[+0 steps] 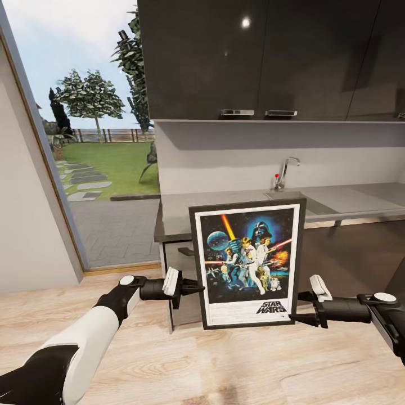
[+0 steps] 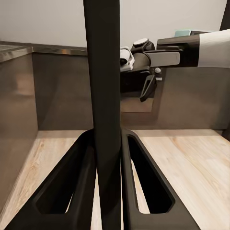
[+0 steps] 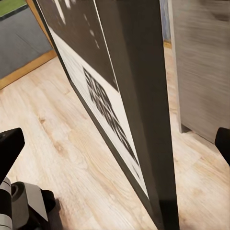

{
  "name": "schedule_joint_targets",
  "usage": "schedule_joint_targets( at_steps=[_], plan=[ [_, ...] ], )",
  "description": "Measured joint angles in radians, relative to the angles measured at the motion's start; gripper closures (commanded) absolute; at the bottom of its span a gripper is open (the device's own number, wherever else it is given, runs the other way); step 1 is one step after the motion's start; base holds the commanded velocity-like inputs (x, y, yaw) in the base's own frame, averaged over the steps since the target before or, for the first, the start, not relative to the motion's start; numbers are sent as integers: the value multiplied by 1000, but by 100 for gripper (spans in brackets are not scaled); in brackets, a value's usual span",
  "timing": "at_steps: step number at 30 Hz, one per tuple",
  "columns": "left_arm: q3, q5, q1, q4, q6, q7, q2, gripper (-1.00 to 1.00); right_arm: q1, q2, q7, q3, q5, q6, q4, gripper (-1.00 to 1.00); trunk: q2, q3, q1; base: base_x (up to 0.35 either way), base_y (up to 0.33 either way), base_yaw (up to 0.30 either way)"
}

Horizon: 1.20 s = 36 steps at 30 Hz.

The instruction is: Pick up the poster from the kitchen countertop and hang it on one of the wall nails in the kitchen.

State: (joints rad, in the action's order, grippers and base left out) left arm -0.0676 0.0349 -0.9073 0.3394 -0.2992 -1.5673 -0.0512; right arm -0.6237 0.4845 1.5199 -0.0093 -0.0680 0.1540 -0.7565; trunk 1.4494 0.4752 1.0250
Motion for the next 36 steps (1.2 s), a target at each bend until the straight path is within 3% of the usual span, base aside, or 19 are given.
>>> schedule_joint_targets(
  at_steps=[7,8,27,28,36],
  plan=[
    [0,0,0,0,0,0,0,100,0,0,0,0,0,-2,0,-100,0,0,0,0,0,0],
    [0,0,0,0,0,0,0,100,0,0,0,0,0,-2,0,100,0,0,0,0,0,0],
    [3,-3,0,0,-7,0,2,100,0,0,-3,-1,2,-5,0,100,0,0,0,0,0,0],
    [3,-3,0,0,-7,0,3,-100,0,0,-4,-1,2,-5,0,100,0,0,0,0,0,0],
    [-4,0,0,0,-2,1,5,-100,0,0,0,1,0,-9,0,100,0,0,0,0,0,0]
  ],
)
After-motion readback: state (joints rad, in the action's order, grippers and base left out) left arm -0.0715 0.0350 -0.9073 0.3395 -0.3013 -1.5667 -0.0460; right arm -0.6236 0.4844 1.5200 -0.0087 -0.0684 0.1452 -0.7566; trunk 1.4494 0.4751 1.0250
